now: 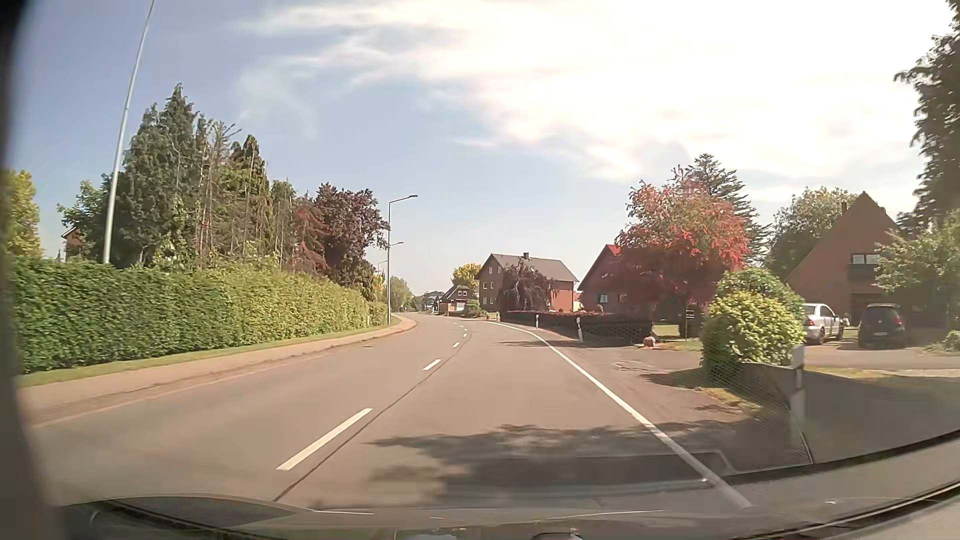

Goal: Follow the waypoints while adhering to traffic rules and regulations

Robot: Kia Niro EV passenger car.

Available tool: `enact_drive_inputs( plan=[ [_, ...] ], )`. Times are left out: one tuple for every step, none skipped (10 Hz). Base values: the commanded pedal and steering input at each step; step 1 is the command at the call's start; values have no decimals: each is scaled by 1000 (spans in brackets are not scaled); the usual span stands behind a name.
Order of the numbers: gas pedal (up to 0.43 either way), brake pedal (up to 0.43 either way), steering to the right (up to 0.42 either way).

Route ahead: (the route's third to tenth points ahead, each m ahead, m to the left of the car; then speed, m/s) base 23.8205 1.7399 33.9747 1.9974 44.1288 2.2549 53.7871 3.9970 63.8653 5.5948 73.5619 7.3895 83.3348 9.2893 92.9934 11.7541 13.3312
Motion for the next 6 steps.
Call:
enact_drive_inputs(
  plan=[
    [110,0,-1],
    [110,0,0],
    [110,0,0],
    [118,0,-1],
    [118,0,-1],
    [118,0,-1]
  ],
)
